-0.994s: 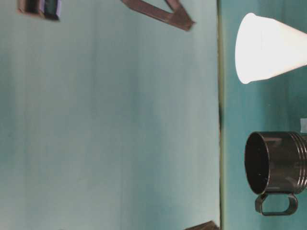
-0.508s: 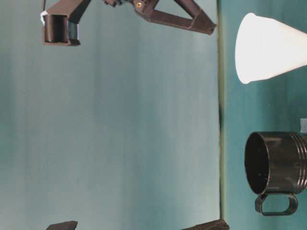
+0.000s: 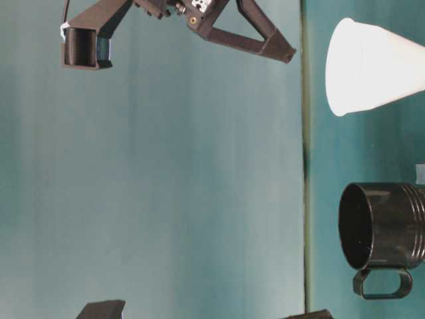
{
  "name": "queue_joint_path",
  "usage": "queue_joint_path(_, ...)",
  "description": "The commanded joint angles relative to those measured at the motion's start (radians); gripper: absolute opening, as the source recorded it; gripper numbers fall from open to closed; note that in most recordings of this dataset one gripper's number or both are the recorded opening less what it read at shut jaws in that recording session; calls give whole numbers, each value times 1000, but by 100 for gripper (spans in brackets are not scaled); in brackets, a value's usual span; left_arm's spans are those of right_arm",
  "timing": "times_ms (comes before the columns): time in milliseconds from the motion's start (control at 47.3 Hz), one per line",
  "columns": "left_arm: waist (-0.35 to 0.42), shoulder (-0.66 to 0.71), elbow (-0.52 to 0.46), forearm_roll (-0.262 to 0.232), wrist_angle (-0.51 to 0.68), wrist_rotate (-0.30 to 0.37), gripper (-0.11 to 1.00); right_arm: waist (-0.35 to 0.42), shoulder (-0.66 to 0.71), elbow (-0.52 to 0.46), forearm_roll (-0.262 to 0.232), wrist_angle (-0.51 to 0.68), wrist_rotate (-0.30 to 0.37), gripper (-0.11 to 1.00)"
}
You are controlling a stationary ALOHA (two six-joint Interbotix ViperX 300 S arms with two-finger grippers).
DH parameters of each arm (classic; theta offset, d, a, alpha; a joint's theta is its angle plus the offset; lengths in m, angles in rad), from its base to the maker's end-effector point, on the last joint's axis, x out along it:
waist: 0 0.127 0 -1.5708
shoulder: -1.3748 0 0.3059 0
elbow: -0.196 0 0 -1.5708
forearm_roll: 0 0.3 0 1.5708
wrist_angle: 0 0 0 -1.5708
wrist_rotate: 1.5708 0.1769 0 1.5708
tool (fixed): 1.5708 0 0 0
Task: Holding the cup holder with the left arm, the right arm places the cup into the cup holder.
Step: 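Lower left gripper to black holder handle and right gripper over white cup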
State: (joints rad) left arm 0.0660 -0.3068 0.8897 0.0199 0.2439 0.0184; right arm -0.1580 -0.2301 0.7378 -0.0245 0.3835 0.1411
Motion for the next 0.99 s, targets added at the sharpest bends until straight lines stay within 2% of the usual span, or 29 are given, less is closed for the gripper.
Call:
queue_joint_path(0, 0, -2, -35, 2, 0, 0, 3, -3, 0, -29, -2, -11, -11, 11)
queue_joint_path(127, 5, 3, -38, 2, 0, 0, 3, -5, 18, -32, -2, -11, -11, 32)
queue_joint_path(296, 8, 3, -38, 3, 6, -3, 3, -5, 43, -34, -2, -11, -9, 79)
queue_joint_path(402, 9, 2, -38, 3, 14, -3, 3, -5, 57, -34, -3, -12, -17, 97)
queue_joint_path(973, 14, -8, -32, 2, 12, -11, 3, -21, 103, -34, -3, -26, -38, 96)
